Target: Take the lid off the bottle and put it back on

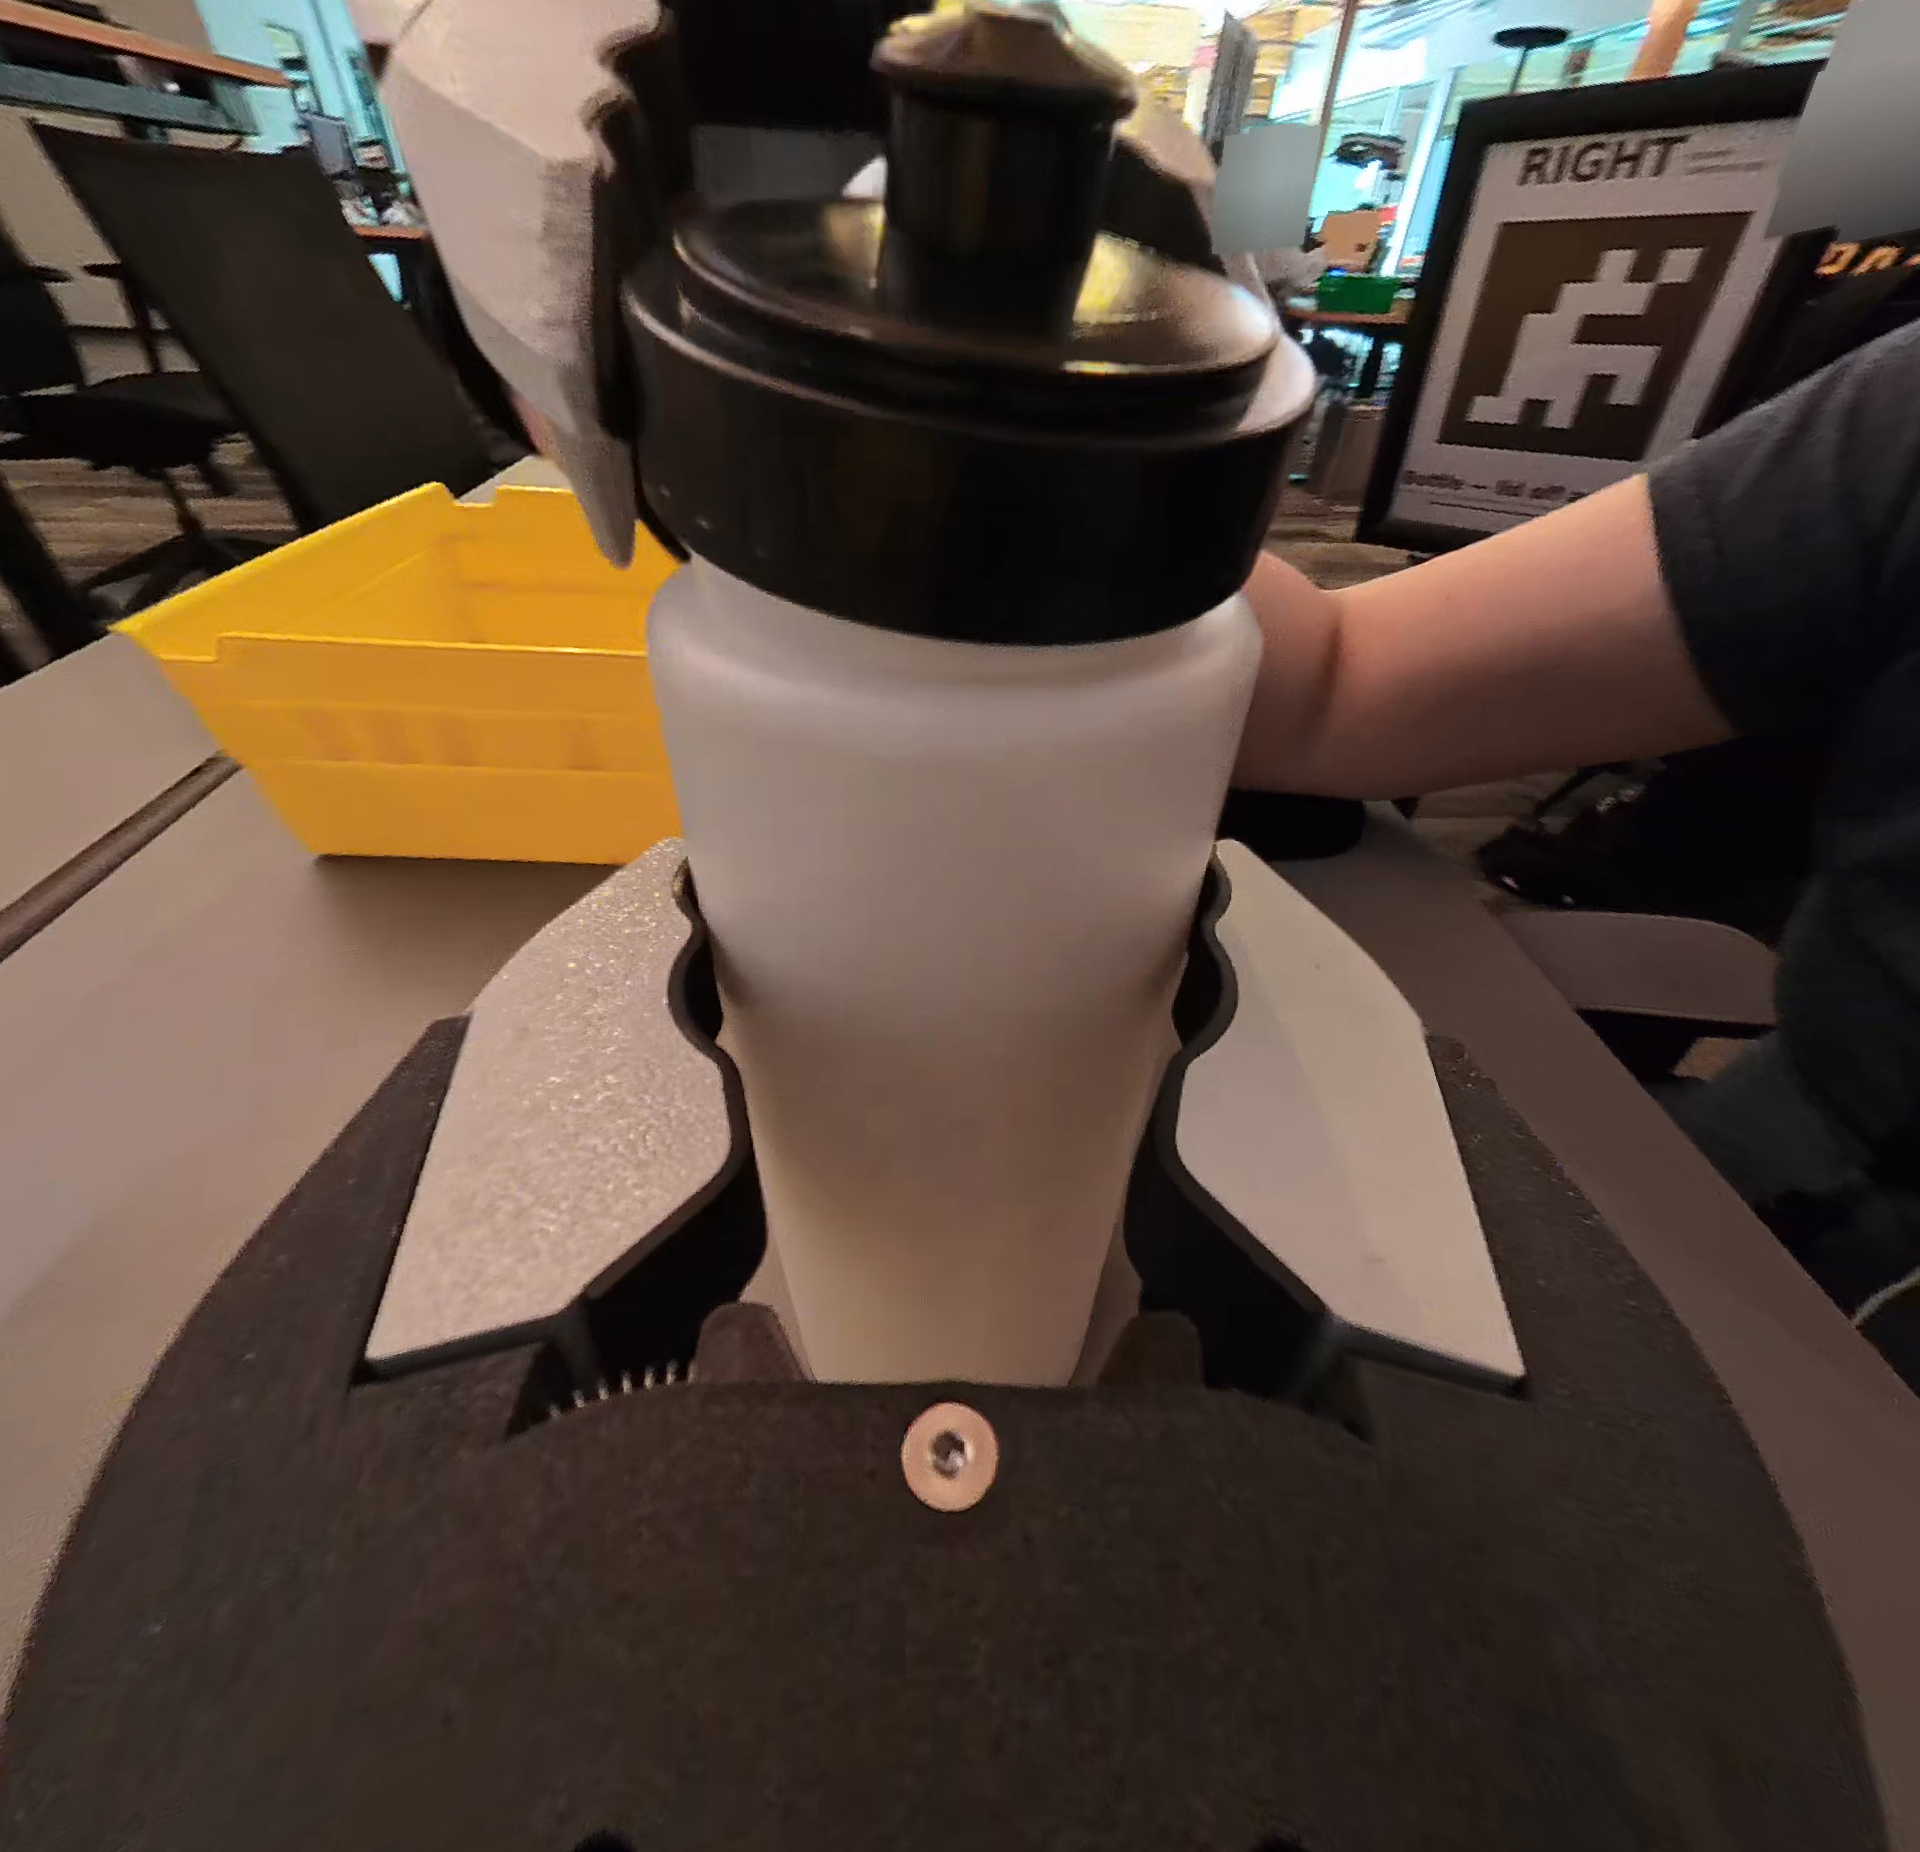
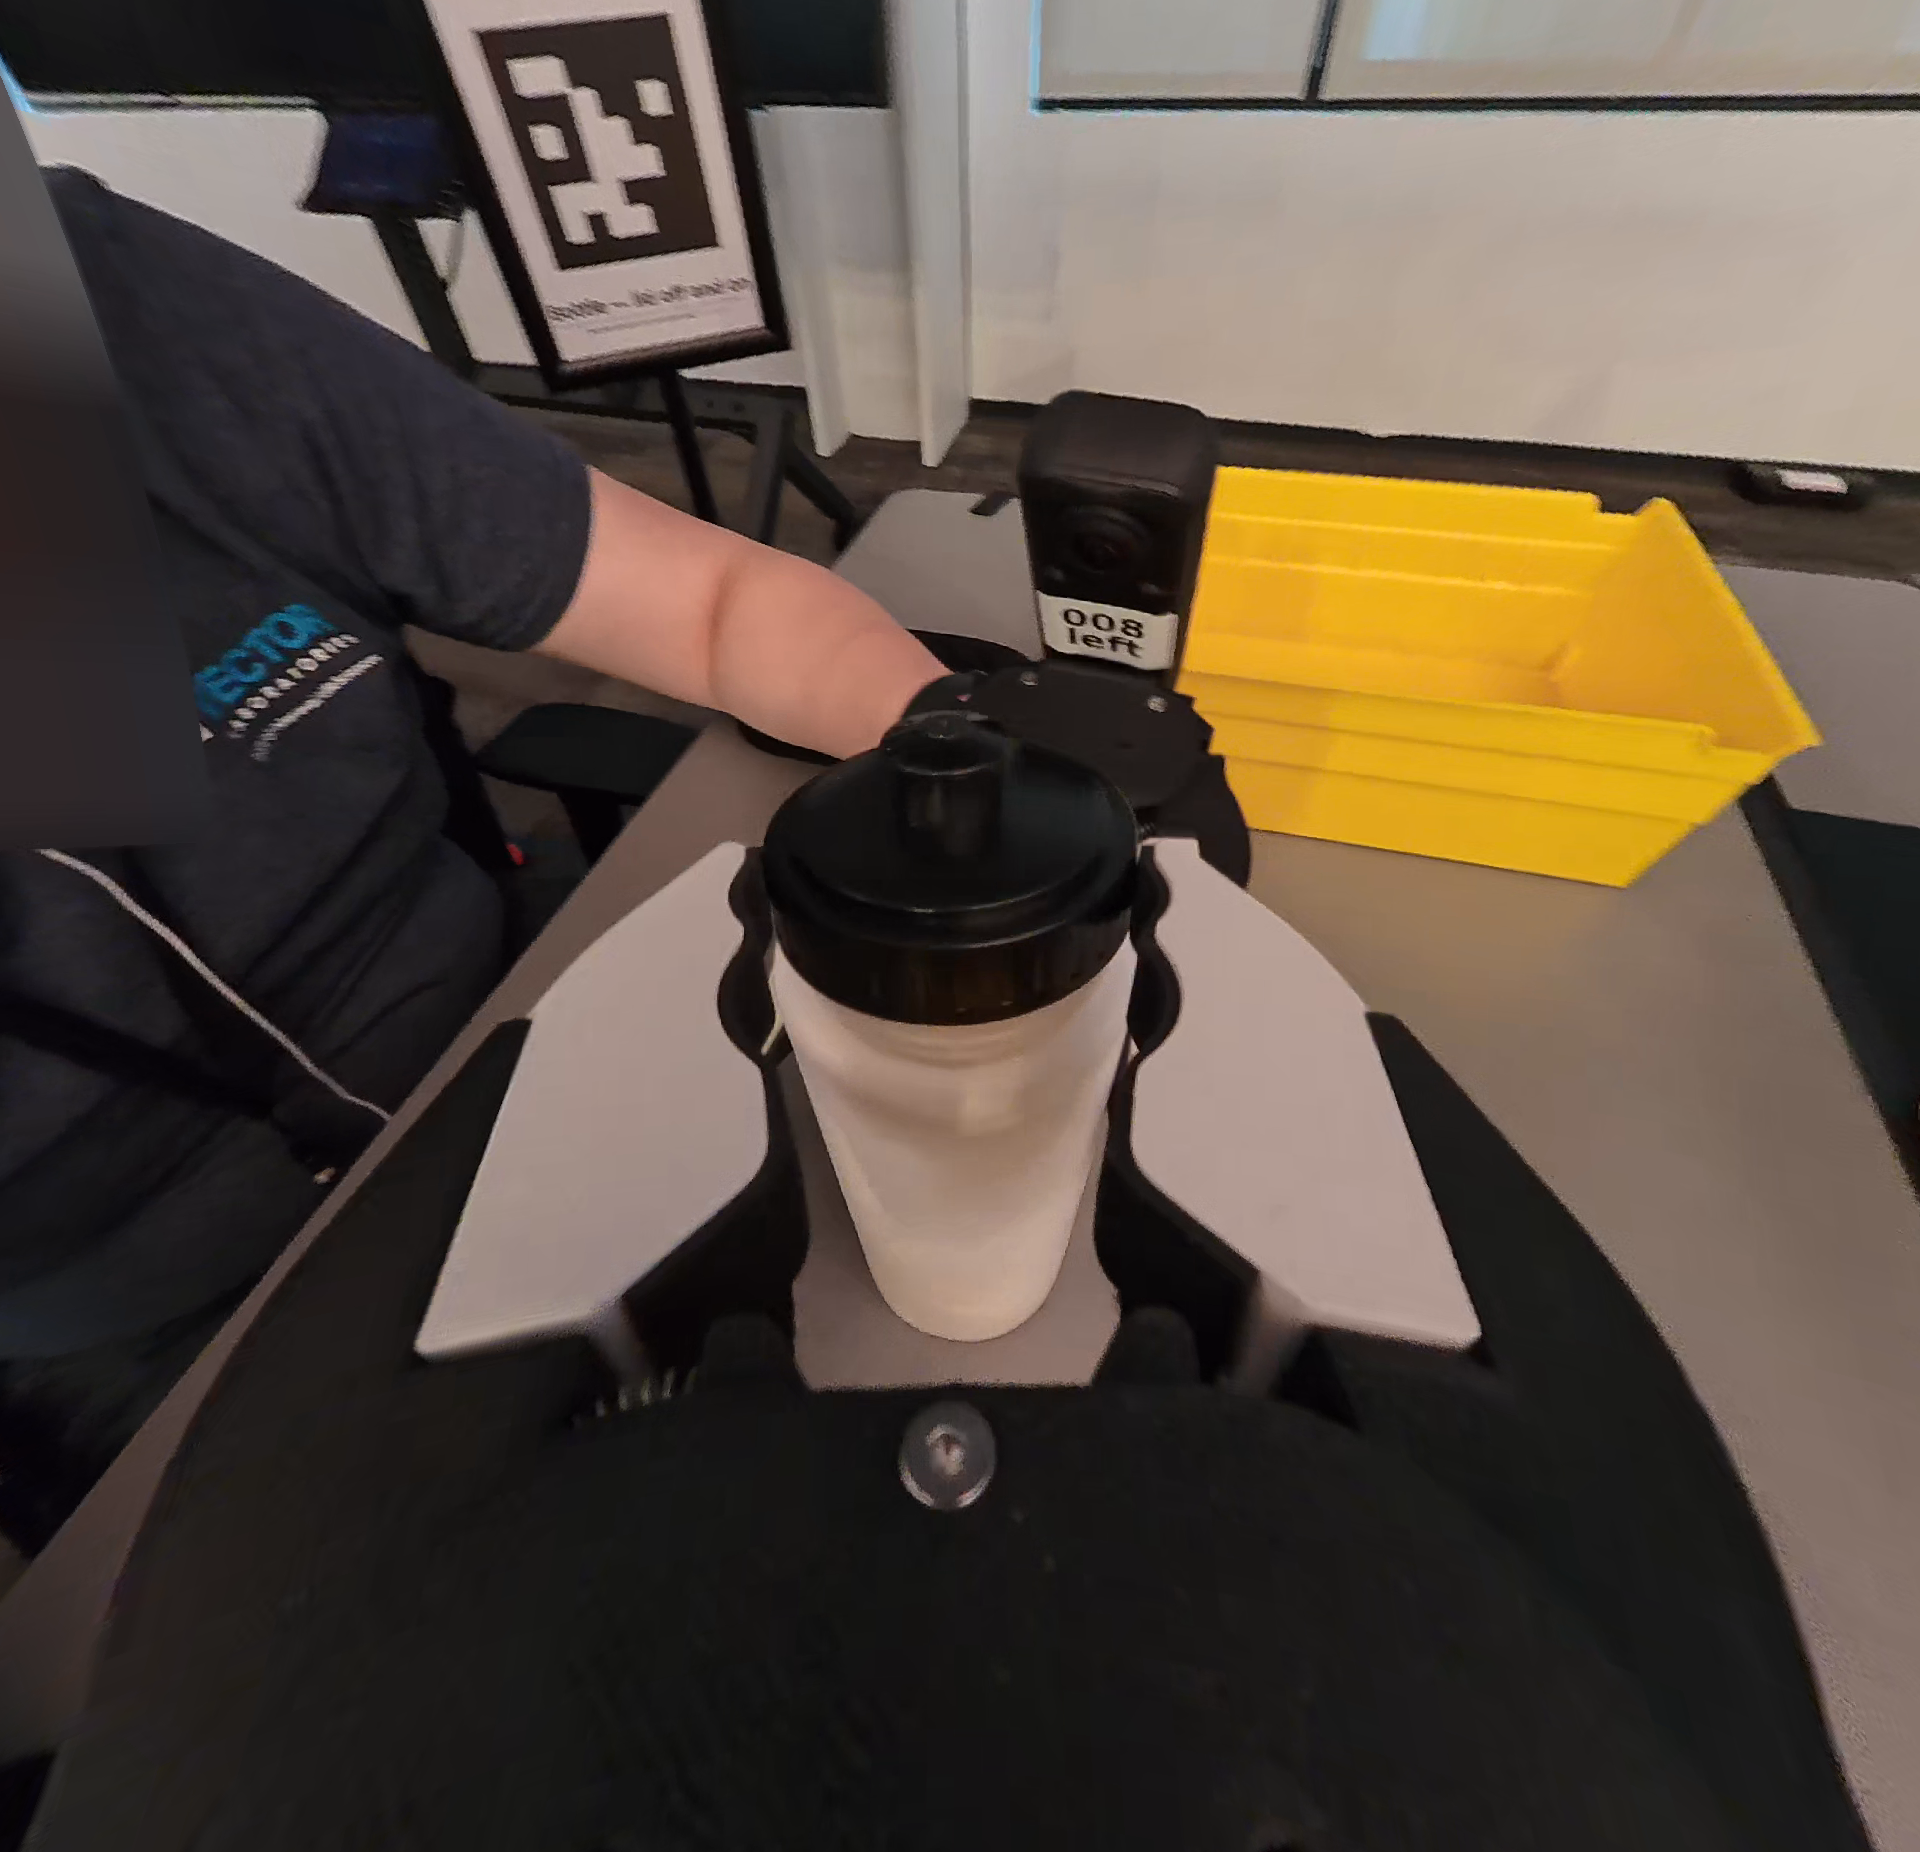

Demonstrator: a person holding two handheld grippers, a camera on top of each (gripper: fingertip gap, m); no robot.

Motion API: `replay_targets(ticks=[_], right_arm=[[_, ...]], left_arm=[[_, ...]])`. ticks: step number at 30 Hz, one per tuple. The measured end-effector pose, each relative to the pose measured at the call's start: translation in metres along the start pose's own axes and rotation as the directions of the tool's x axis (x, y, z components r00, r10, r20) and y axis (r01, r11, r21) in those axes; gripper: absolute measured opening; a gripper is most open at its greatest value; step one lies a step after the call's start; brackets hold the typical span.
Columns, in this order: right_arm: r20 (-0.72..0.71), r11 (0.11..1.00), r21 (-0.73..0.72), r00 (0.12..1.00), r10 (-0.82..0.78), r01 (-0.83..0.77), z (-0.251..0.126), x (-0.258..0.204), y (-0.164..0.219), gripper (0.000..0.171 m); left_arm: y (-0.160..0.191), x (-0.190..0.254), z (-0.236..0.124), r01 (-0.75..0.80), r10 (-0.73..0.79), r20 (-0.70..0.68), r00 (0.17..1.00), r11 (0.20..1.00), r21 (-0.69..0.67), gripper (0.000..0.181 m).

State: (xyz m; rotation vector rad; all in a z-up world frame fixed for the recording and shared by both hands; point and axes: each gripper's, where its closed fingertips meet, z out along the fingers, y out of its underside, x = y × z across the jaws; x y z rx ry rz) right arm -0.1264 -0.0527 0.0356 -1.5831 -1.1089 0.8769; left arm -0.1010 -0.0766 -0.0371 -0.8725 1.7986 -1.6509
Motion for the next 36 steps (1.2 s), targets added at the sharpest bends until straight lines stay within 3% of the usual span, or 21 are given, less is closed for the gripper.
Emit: replay_targets(ticks=[5, 12, 16, 20, 24, 28, 32, 36], right_arm=[[0.064, 0.999, 0.035, 0.998, 0.000, -0.002, -0.001, -0.006, 0.000, 0.068], [-0.054, 1.000, 0.003, 0.998, -0.018, 0.018, -0.004, 0.007, -0.001, 0.068], [-0.169, 1.000, -0.011, 0.985, -0.028, 0.026, -0.006, 0.013, -0.013, 0.080], [-0.332, 0.987, -0.097, 0.931, -0.152, 0.127, -0.009, 0.021, -0.021, 0.083], [-0.380, 0.966, -0.176, 0.893, -0.244, 0.189, -0.003, 0.019, -0.022, 0.083], [-0.388, 0.946, -0.287, 0.884, -0.261, 0.153, 0.003, 0.029, -0.002, 0.079], [-0.398, 0.954, -0.269, 0.887, -0.236, 0.133, 0.001, 0.033, -0.002, 0.072], [-0.369, 0.989, -0.133, 0.922, -0.116, 0.071, -0.005, 0.031, -0.013, 0.071]], left_arm=[[0.000, 0.004, 0.003, 0.001, -0.001, -0.011, 1.000, 1.000, -0.011, 0.087], [-0.002, -0.008, 0.002, 0.063, -0.063, 0.051, 0.997, 0.998, 0.004, 0.087], [-0.002, -0.016, -0.001, 0.065, -0.065, 0.106, 0.992, 0.998, 0.005, 0.087], [-0.002, -0.025, -0.004, 0.071, -0.071, 0.162, 0.984, 0.997, 0.005, 0.087], [-0.002, -0.032, -0.006, 0.059, -0.057, 0.210, 0.976, 0.998, -0.002, 0.087], [-0.001, -0.033, -0.006, 0.045, -0.041, 0.229, 0.973, 0.999, -0.010, 0.087], [-0.001, -0.037, -0.008, 0.027, -0.021, 0.254, 0.967, 0.999, -0.020, 0.087], [0.000, -0.041, -0.010, 0.015, -0.006, 0.287, 0.958, 1.000, -0.028, 0.087]])
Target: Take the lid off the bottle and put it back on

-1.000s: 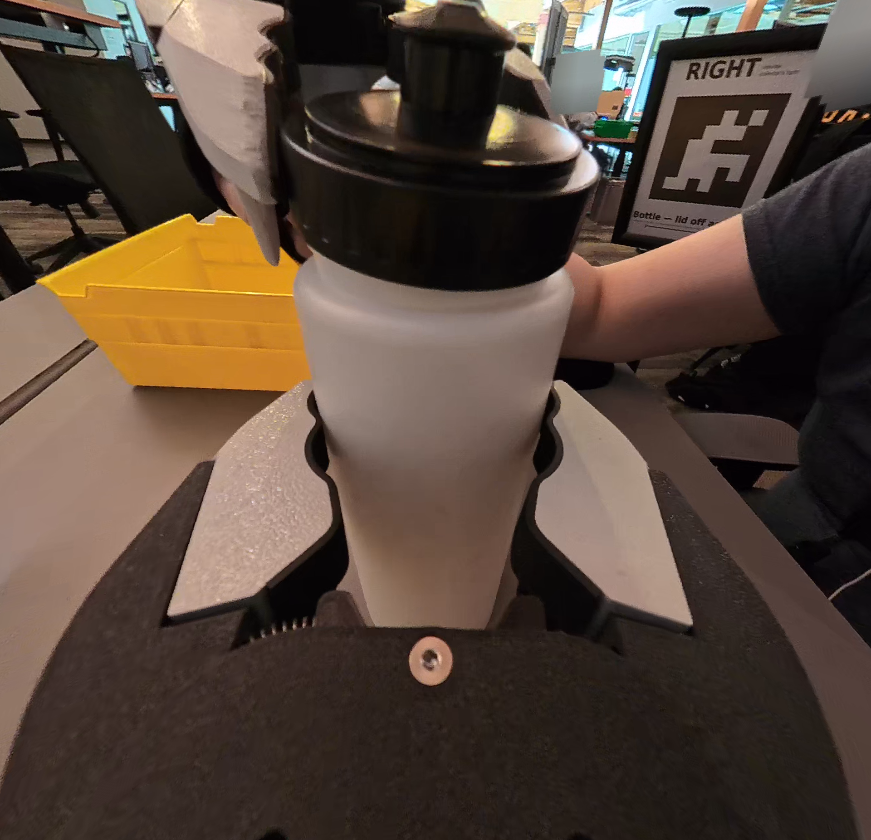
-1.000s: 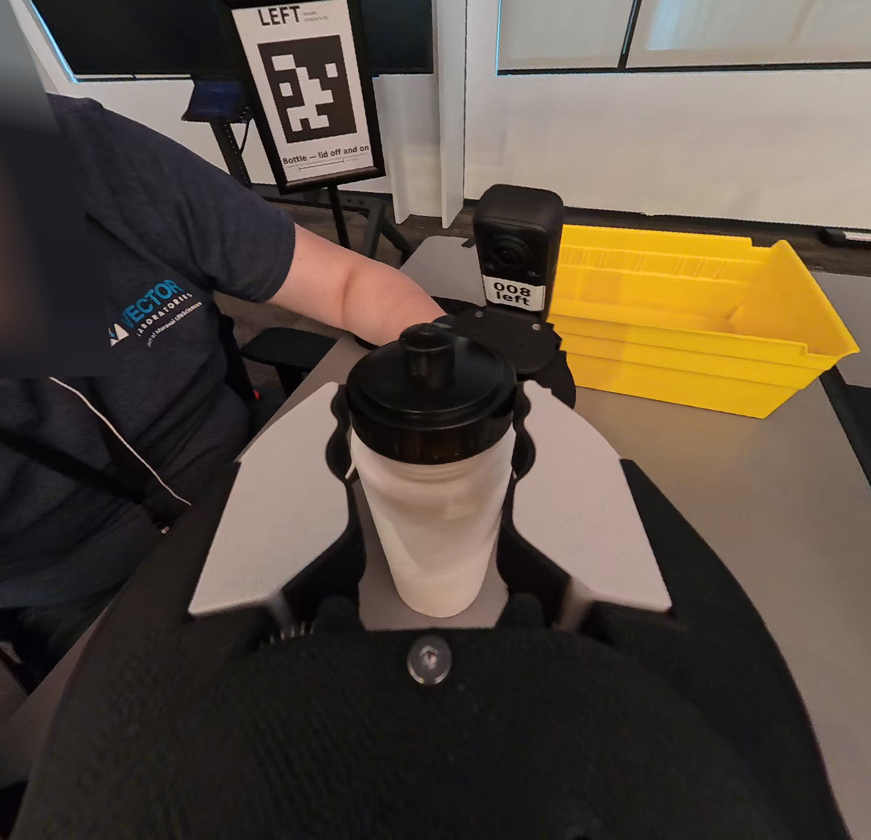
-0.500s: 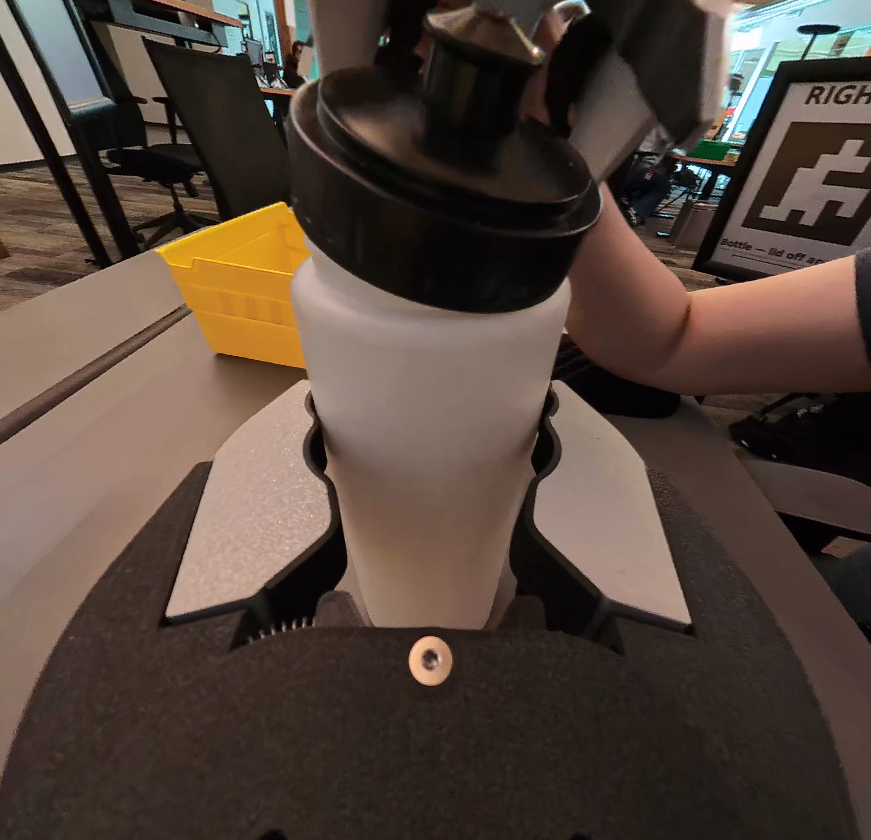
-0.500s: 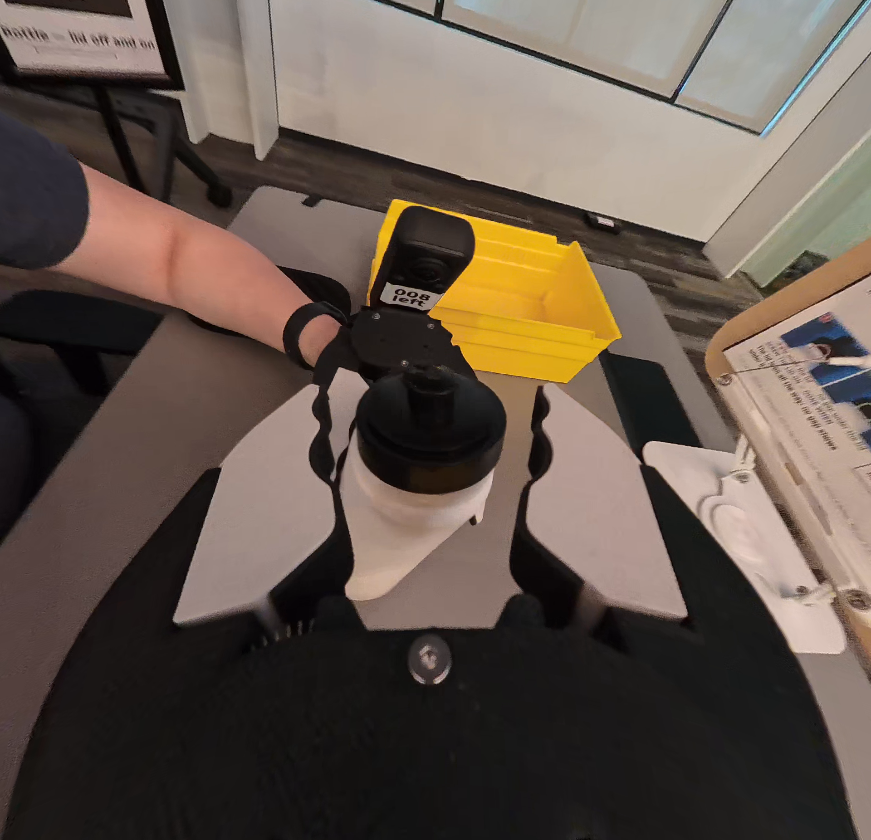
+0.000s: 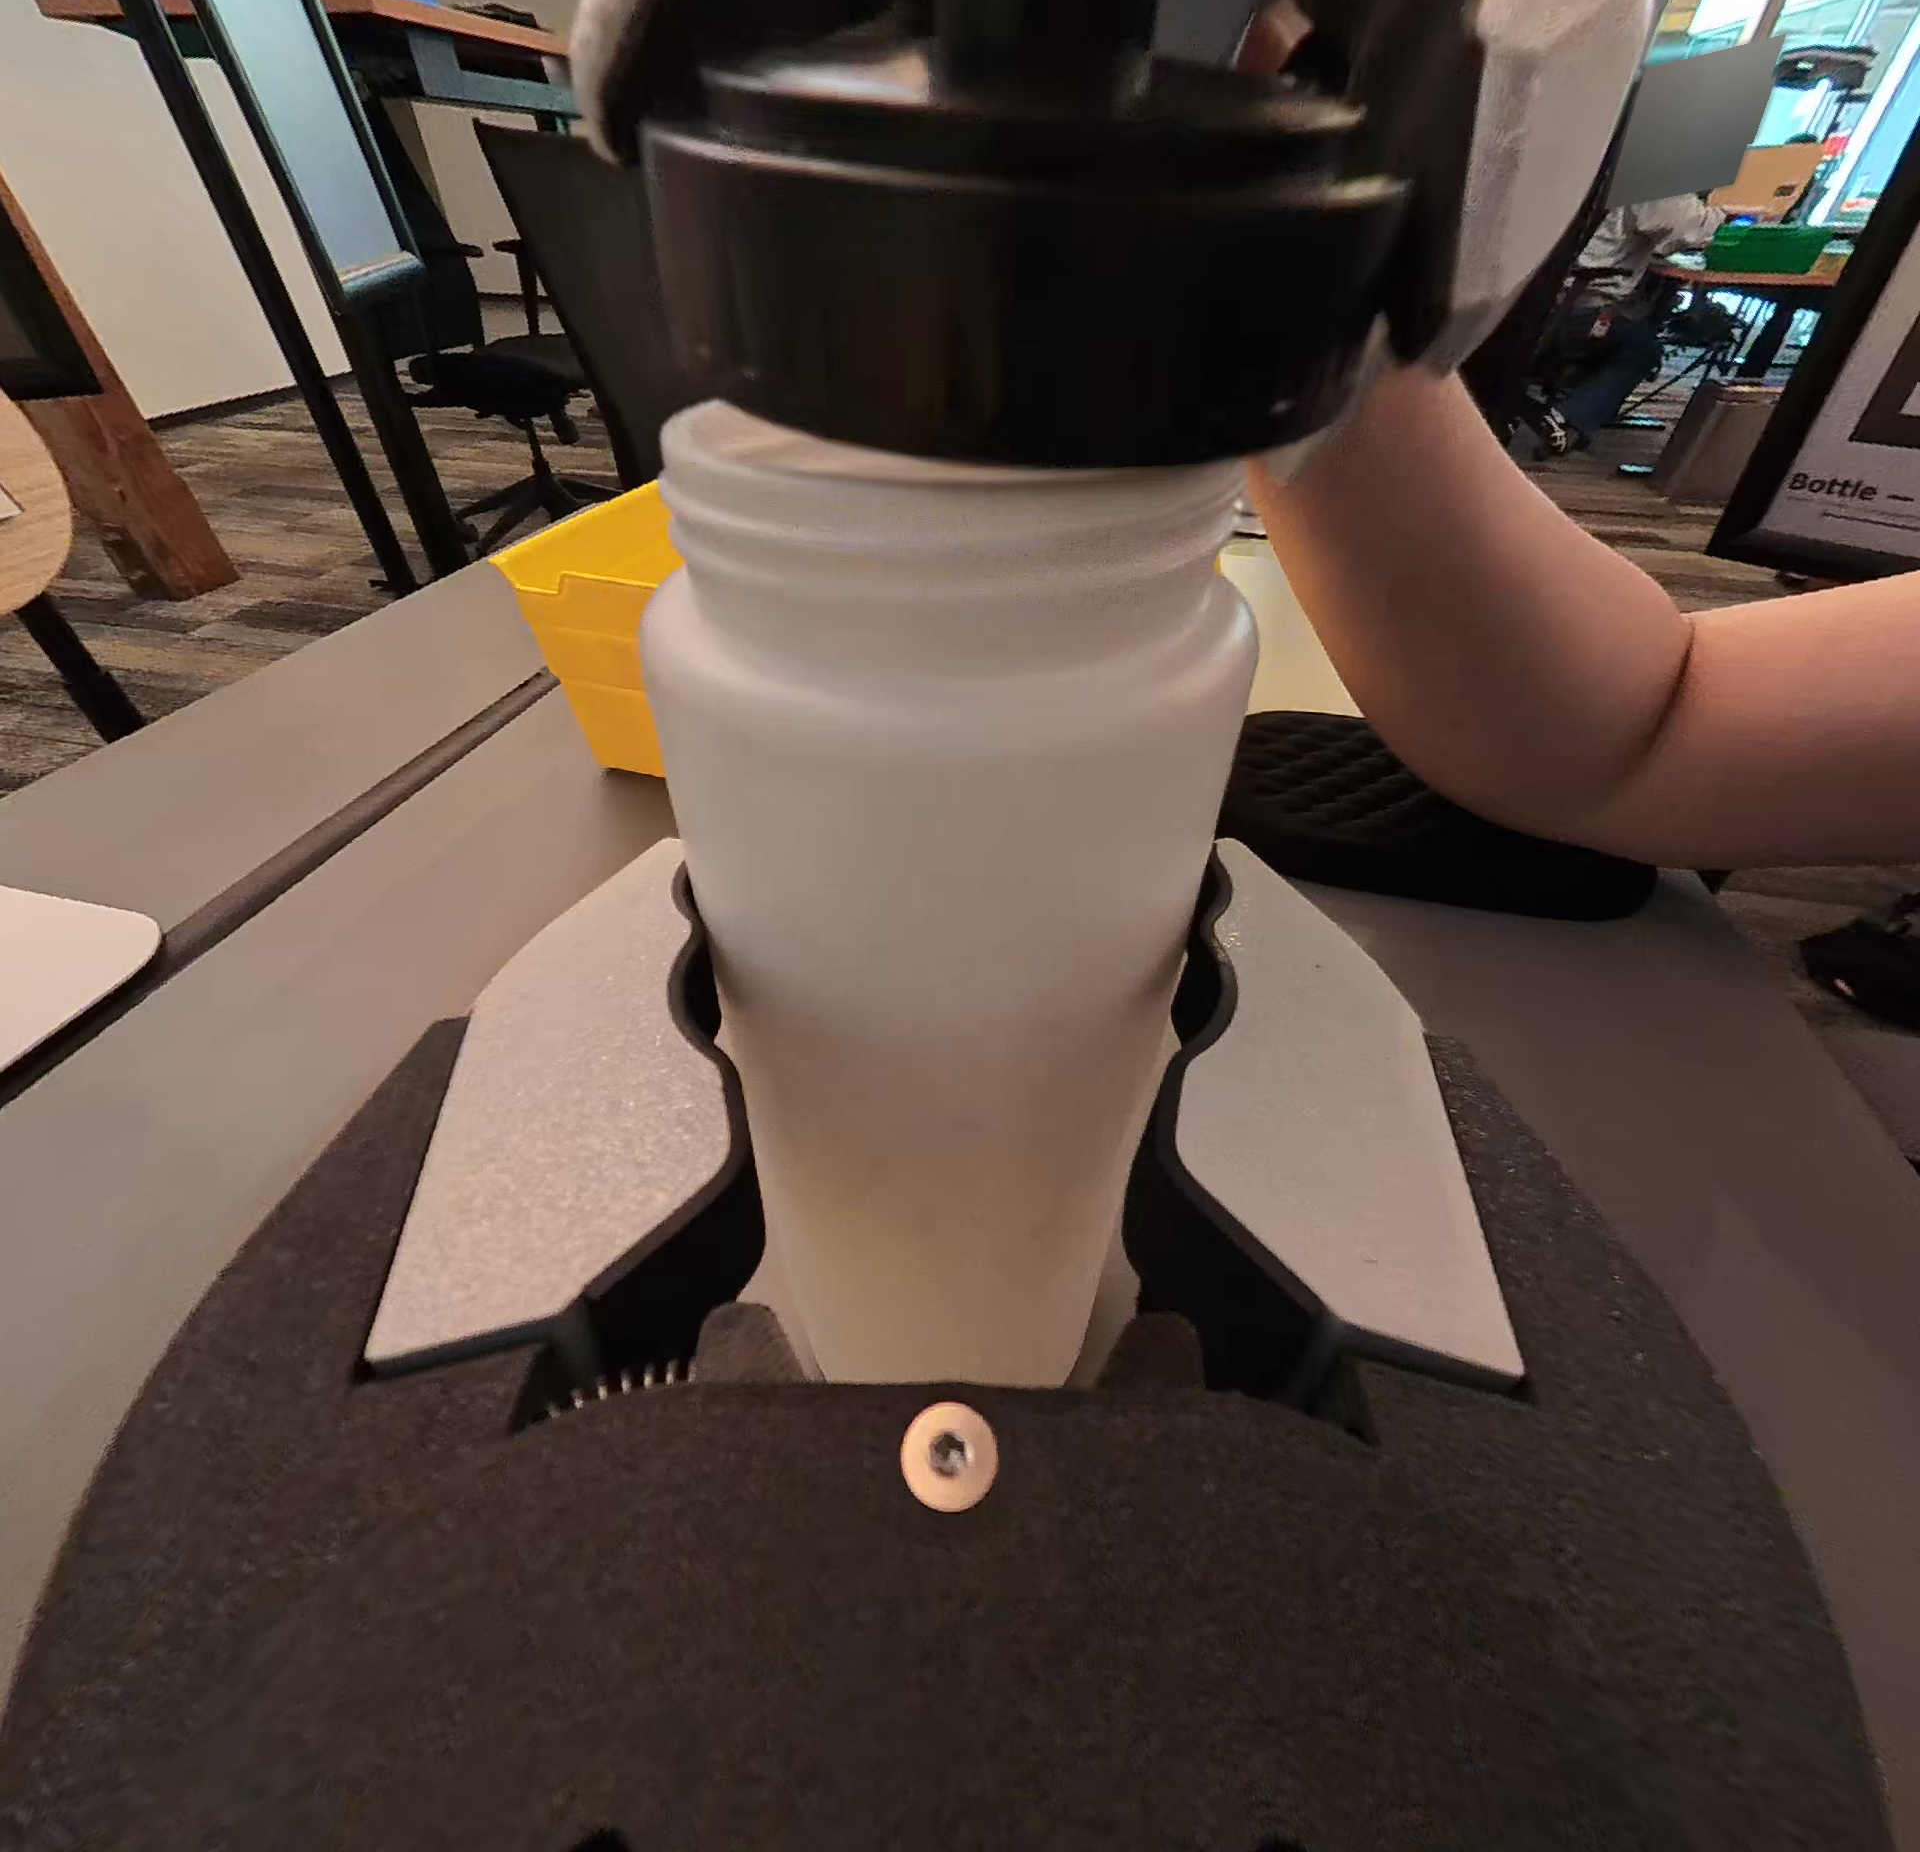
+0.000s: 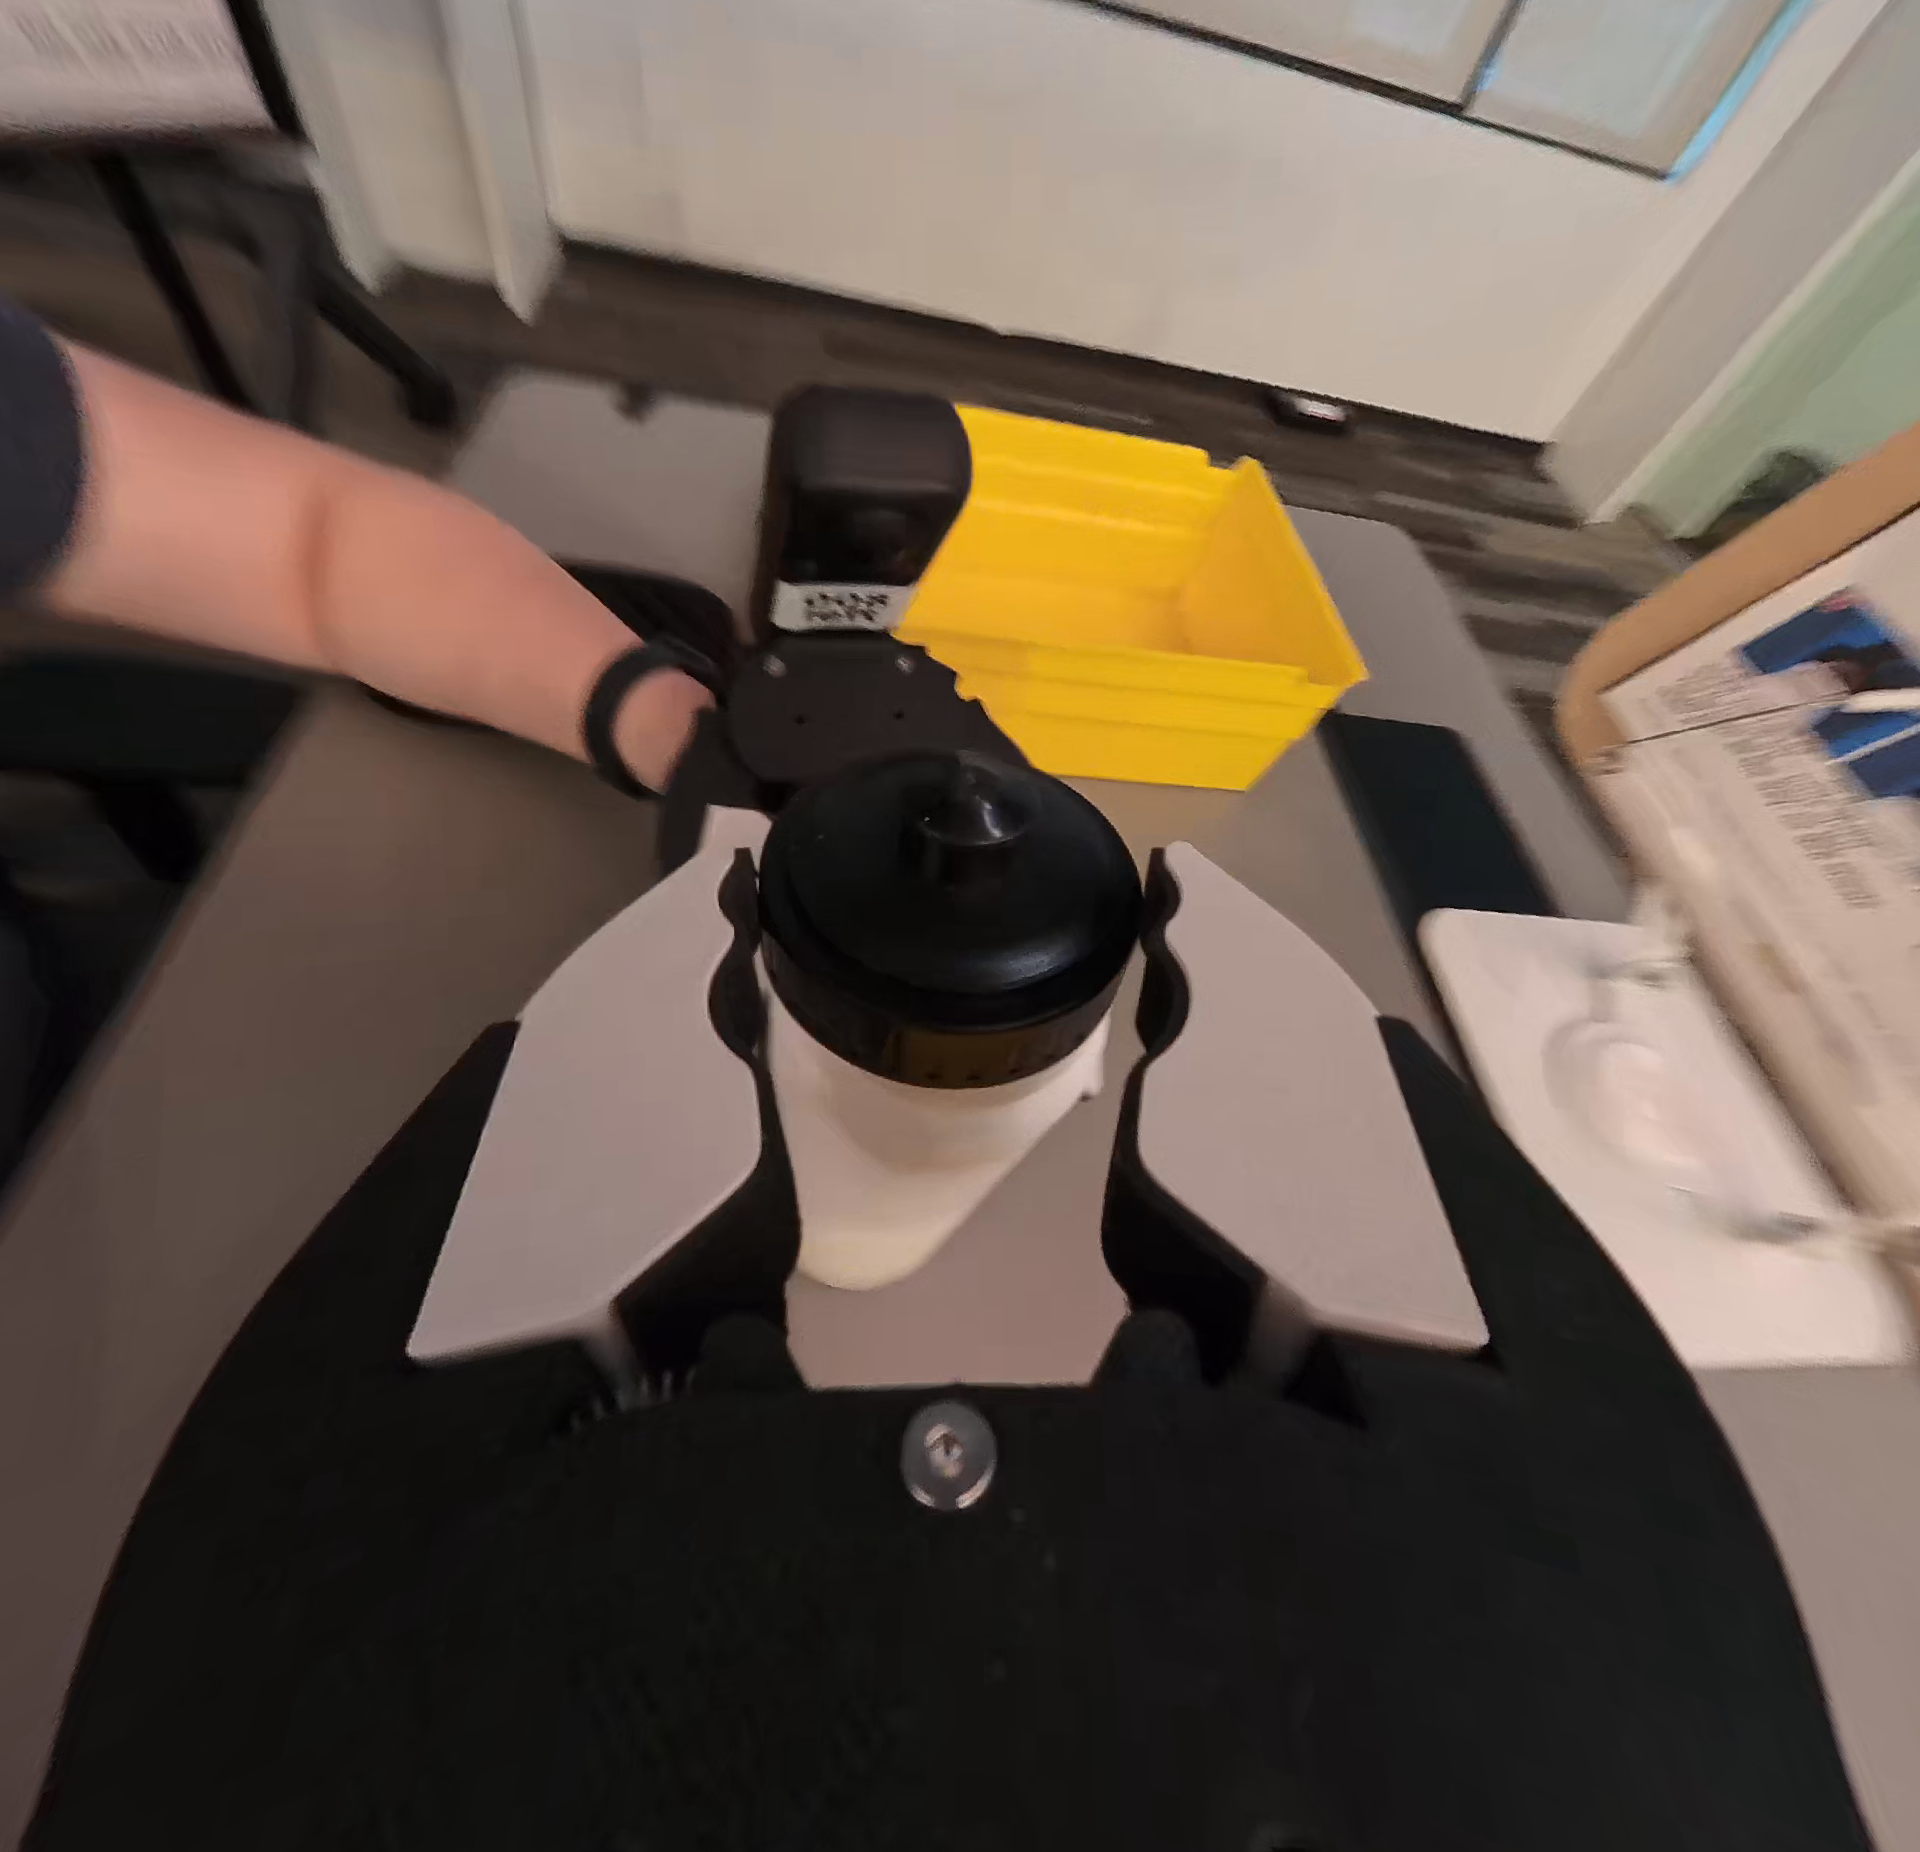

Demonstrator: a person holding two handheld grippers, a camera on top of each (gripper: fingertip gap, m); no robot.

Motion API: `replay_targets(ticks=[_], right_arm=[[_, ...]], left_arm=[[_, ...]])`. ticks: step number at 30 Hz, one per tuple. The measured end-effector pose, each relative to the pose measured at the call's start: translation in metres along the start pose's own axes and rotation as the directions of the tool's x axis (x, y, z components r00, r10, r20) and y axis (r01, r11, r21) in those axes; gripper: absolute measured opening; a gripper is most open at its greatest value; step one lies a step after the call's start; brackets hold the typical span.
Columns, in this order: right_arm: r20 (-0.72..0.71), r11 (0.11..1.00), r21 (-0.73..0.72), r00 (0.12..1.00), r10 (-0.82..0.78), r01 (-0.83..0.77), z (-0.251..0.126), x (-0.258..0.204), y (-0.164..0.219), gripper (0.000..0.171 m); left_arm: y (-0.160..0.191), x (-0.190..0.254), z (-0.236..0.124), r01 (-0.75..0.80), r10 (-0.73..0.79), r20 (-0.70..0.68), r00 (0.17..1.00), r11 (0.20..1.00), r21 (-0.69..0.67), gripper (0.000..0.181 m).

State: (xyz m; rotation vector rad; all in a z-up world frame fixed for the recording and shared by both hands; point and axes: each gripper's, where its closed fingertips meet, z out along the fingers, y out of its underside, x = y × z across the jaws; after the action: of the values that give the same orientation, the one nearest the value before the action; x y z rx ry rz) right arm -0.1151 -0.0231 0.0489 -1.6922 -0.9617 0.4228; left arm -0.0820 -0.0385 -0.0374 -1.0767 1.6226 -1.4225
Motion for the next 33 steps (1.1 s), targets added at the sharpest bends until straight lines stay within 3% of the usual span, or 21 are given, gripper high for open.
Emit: replay_targets(ticks=[15, 18, 26, 29, 33], right_arm=[[0.056, 0.999, 0.007, 0.997, 0.047, -0.048, 0.008, 0.003, 0.013, 0.072], [0.002, 0.997, -0.003, 0.997, 0.072, -0.072, 0.011, 0.011, 0.014, 0.072], [-0.302, 0.980, 0.020, 0.933, 0.196, -0.200, 0.027, 0.040, 0.013, 0.072], [-0.384, 0.984, 0.022, 0.907, 0.174, -0.179, 0.031, 0.042, 0.011, 0.072], [-0.322, 0.985, -0.004, 0.933, 0.162, -0.173, 0.027, 0.040, 0.014, 0.071]], left_arm=[[0.001, 0.000, 0.000, -0.001, 0.001, -0.005, 1.000, 1.000, -0.013, 0.087], [0.001, -0.010, 0.000, 0.018, -0.016, 0.074, 0.997, 1.000, -0.019, 0.087], [0.003, -0.045, -0.012, 0.083, -0.063, 0.381, 0.922, 0.996, -0.037, 0.087], [0.004, -0.048, -0.015, 0.080, -0.057, 0.407, 0.912, 0.996, -0.040, 0.087], [0.004, -0.048, -0.014, 0.073, -0.052, 0.371, 0.927, 0.996, -0.044, 0.087]])
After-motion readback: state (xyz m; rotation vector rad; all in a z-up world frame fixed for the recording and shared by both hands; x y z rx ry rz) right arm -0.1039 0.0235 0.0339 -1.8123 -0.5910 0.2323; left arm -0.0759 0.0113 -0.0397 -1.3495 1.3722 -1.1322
